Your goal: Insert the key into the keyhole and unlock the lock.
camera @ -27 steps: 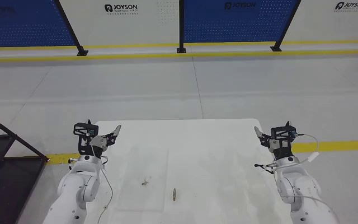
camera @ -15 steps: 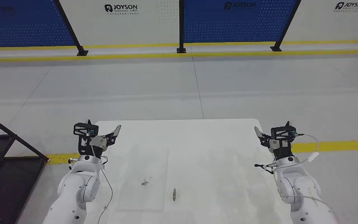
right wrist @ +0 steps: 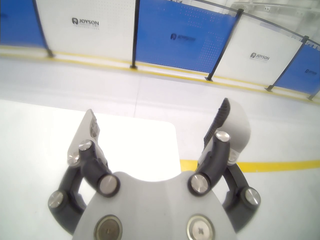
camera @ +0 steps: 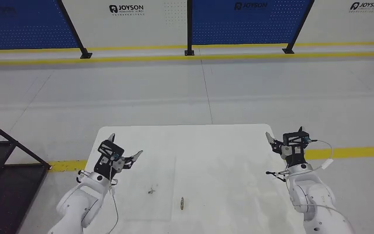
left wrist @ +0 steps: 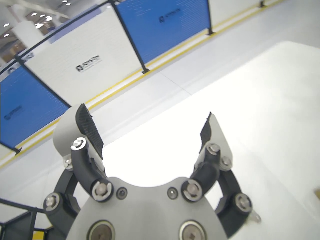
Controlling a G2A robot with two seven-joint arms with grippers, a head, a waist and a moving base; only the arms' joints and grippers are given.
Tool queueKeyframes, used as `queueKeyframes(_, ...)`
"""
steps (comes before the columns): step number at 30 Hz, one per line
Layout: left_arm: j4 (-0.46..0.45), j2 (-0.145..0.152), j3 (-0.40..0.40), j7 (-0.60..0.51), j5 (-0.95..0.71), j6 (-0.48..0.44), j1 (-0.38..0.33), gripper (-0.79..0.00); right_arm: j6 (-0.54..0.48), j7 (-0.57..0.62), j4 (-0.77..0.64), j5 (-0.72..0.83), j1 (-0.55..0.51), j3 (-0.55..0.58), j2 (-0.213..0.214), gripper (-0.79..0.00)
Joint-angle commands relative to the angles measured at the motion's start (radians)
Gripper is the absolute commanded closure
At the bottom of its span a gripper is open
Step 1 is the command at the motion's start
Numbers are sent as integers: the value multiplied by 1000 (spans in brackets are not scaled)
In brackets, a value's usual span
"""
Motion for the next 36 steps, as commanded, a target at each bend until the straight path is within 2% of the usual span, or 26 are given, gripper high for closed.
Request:
queueKeyframes(1,-43,7,-42,-31,-30,-129,85,-785,0,0,0,0,0,0,0,-785)
queueKeyframes(5,-81,14,-68,-154,-107,-257,192,-785,0,0,0,0,0,0,0,-785)
queueKeyframes(8,-77,15,-59,-289,-196,-300,220,-785,0,0,0,0,0,0,0,-785)
queueKeyframes(12,-69,11,-1,-445,-280,-232,197,-785,0,0,0,0,0,0,0,-785)
queueKeyframes(18,-21,2,113,-617,-348,-122,104,-785,0,0,0,0,0,0,0,-785)
queueKeyframes(22,24,-4,188,-657,-301,-47,48,-785,0,0,0,0,0,0,0,-785)
queueKeyframes(25,53,-7,232,-663,-254,0,22,-650,0,0,0,0,0,0,0,-785)
queueKeyframes(33,105,-10,278,-639,-194,53,-14,-570,0,0,0,0,0,0,0,-785)
queueKeyframes(36,119,-10,286,-637,-172,64,-29,-502,0,0,0,0,0,0,0,-785)
